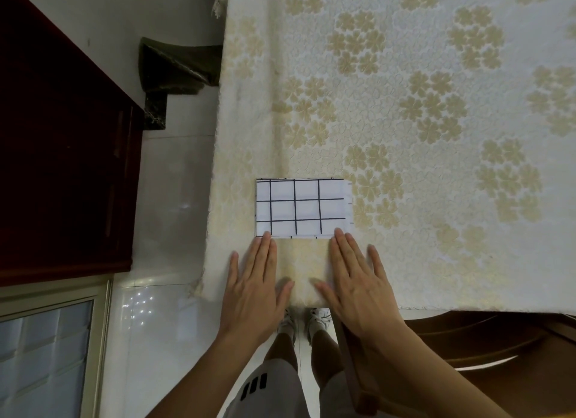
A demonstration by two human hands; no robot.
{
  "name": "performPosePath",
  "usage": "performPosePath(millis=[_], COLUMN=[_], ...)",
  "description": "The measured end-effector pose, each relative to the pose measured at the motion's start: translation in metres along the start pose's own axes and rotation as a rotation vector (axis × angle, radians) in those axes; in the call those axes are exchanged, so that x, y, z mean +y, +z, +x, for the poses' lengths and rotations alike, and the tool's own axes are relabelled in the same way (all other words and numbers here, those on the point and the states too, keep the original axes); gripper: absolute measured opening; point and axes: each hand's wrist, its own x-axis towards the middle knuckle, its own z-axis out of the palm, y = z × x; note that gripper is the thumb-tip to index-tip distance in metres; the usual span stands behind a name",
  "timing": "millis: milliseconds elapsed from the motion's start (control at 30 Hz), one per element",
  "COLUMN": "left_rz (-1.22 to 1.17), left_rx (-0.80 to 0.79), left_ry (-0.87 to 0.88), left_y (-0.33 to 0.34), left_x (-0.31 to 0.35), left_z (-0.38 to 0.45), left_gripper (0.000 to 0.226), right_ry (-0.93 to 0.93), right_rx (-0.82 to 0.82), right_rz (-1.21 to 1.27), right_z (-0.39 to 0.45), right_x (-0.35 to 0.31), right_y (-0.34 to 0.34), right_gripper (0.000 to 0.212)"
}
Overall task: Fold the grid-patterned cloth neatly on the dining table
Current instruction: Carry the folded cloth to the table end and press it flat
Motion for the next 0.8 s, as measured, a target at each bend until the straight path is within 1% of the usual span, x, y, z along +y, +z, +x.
performPosePath(millis=[133,433,633,800], left_rz=[0.003,-0.002,0.005,0.004], left_rx=[0.014,-0.003,0.052,0.008], left_ry=[0.004,-0.013,-0.023,-0.037], left_y=[-0.003,-0.006,-0.013,-0.007], left_x=[-0.001,-0.001,0.000,-0.004], left_z=[0.004,0.005,0.004,0.009], left_gripper=[0.075,0.076,0.074,0.076], right_ry=[0.006,0.005,-0.011,0.009], right_rx=[0.026,0.008,0.050,0.013], right_rz=[0.003,0.023,0.035,0.029], right_z=[0.002,0.006,0.006,0.011], right_x=[-0.001,0.000,0.002,0.003], right_y=[-0.003,-0.003,-0.009,-0.003], right_gripper=[0.079,0.079,0.077,0.079])
